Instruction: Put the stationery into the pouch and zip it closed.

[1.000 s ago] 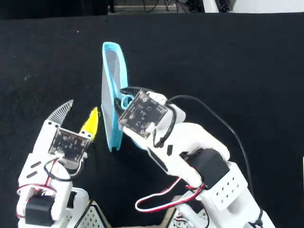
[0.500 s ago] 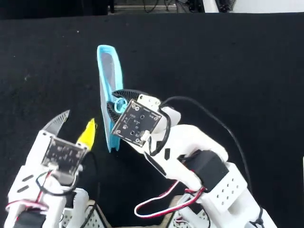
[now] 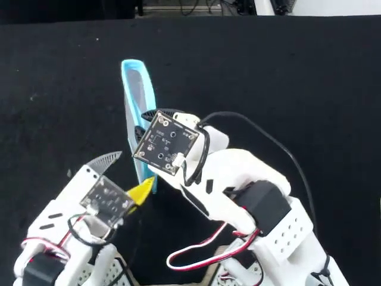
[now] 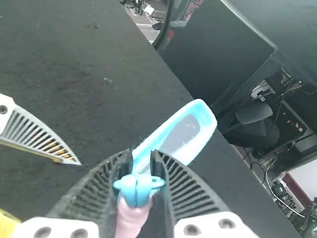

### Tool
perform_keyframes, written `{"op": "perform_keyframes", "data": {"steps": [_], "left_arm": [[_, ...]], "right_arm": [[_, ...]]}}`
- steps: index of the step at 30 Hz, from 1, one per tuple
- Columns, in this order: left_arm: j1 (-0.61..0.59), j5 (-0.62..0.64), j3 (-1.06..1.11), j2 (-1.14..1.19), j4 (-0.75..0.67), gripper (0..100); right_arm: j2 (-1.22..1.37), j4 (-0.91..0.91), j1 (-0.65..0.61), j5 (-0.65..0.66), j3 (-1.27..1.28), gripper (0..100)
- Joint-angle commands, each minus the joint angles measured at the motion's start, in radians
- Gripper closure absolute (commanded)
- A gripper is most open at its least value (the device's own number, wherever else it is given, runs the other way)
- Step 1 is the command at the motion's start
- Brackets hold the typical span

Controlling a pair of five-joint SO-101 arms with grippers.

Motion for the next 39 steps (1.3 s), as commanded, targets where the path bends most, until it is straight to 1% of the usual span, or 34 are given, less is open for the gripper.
{"op": "perform_keyframes", "data": {"steps": [1,5,9,12,14,17,21,24,28,32,36,39], "left_arm": [[0.044,0.092,0.010,0.000,-0.094,71],[0.119,0.153,0.019,0.000,-0.114,71],[0.124,0.198,0.027,0.000,-0.152,71],[0.076,0.190,0.084,0.000,-0.209,71],[0.024,0.189,0.148,0.002,-0.285,71],[-0.030,0.118,0.220,0.002,-0.365,71],[-0.044,0.052,0.248,0.002,-0.371,71],[-0.051,0.049,0.245,0.002,-0.371,71],[-0.105,0.035,0.243,0.000,-0.377,71],[-0.111,0.054,0.214,0.000,-0.381,71],[-0.090,0.140,0.186,0.000,-0.381,72],[-0.096,0.166,0.199,0.000,-0.427,72]], "right_arm": [[0.004,-0.003,-0.006,0.009,-0.079,98.7],[0.004,0.002,-0.006,0.009,-0.079,98.7],[-0.001,0.003,-0.006,0.009,-0.074,98.7],[-0.001,0.003,-0.006,0.009,-0.074,98.7],[-0.001,0.003,-0.006,0.009,-0.074,98.7],[-0.001,0.003,-0.006,0.009,-0.074,98.7],[-0.001,0.003,-0.005,0.009,-0.074,98.7],[-0.001,0.003,-0.005,0.009,-0.074,98.7],[-0.001,0.005,-0.005,0.009,-0.074,98.7],[-0.001,0.037,-0.011,0.009,-0.074,98.7],[-0.001,0.041,-0.008,0.009,-0.074,98.7],[-0.001,0.075,-0.011,0.009,-0.074,98.7]]}}
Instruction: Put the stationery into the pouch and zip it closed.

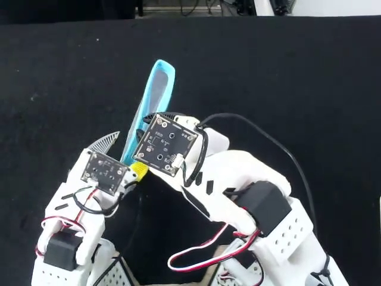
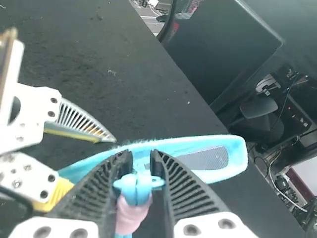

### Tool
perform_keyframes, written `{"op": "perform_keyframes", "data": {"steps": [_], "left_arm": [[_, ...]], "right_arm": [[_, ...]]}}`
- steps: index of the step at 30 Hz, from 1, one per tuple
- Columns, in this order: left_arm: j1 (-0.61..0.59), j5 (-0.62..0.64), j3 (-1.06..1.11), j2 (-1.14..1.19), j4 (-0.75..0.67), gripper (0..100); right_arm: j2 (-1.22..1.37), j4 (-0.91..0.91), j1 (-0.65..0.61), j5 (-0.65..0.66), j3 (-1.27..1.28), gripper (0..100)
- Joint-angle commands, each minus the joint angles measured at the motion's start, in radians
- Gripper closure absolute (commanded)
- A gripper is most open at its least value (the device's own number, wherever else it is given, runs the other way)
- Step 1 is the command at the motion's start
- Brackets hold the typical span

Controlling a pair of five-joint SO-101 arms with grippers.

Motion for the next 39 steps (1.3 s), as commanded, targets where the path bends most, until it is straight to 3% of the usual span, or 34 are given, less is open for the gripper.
{"op": "perform_keyframes", "data": {"steps": [1,7,14,25,36,39], "left_arm": [[0.004,0.048,-0.048,-0.011,-0.071,72],[0.012,0.104,-0.004,-0.011,-0.153,74],[0.015,0.140,-0.013,-0.012,-0.157,98],[0.013,0.161,-0.013,-0.012,-0.124,95],[0.012,0.149,-0.038,-0.012,-0.077,95],[0.012,0.095,-0.031,-0.012,-0.077,95]], "right_arm": [[-0.001,0.037,-0.011,0.009,-0.073,98.7],[-0.001,0.072,-0.008,0.006,-0.073,98.7],[-0.001,0.074,-0.006,0.003,-0.044,98.7],[-0.216,0.061,-0.006,0.000,0.117,98.7],[-0.443,-0.160,-0.005,-0.003,0.443,98.8],[-0.453,-0.164,-0.005,-0.066,0.447,98.8]]}}
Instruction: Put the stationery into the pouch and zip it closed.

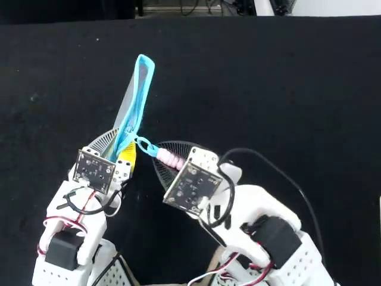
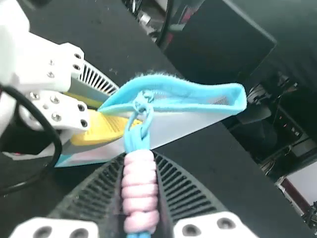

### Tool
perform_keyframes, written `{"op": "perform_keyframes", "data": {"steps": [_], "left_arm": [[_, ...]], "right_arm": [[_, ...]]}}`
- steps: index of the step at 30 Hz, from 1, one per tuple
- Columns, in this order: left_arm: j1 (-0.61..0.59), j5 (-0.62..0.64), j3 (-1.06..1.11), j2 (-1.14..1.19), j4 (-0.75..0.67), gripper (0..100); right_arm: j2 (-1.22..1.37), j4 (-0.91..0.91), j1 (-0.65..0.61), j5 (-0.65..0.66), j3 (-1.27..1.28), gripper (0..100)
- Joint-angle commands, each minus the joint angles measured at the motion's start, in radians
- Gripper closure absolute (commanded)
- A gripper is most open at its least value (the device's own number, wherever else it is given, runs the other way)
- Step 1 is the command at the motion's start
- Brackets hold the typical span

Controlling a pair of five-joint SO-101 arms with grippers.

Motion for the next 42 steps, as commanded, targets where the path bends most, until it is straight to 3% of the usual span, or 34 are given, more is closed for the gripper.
{"op": "perform_keyframes", "data": {"steps": [1,6,10,12,16,21,27,33,42], "left_arm": [[-0.005,-0.044,-0.042,-0.009,0.000,95],[-0.005,-0.048,-0.042,-0.009,0.000,95],[-0.005,-0.048,-0.042,-0.009,0.000,95],[-0.005,-0.048,-0.042,-0.009,0.000,95],[-0.005,-0.048,-0.041,-0.009,0.000,95],[-0.005,-0.048,-0.041,-0.009,0.003,95],[-0.005,-0.048,-0.041,-0.009,0.003,95],[-0.005,-0.048,-0.041,-0.009,0.002,95],[-0.005,-0.048,-0.036,-0.009,0.000,95]], "right_arm": [[-0.030,-0.035,-0.006,-0.075,-0.002,98.8],[-0.028,-0.028,-0.011,-0.140,-0.004,97.9],[-0.027,-0.018,-0.012,-0.157,-0.001,86.5],[-0.027,-0.018,-0.012,-0.238,0.005,82.8],[-0.027,-0.124,-0.018,-0.354,0.074,85.7],[-0.028,-0.265,-0.060,-0.358,0.189,87.7],[-0.036,-0.288,-0.130,-0.358,0.205,87.6],[-0.036,-0.310,-0.130,-0.358,0.211,87.5],[-0.036,-0.588,-0.054,-0.358,0.357,87.6]]}}
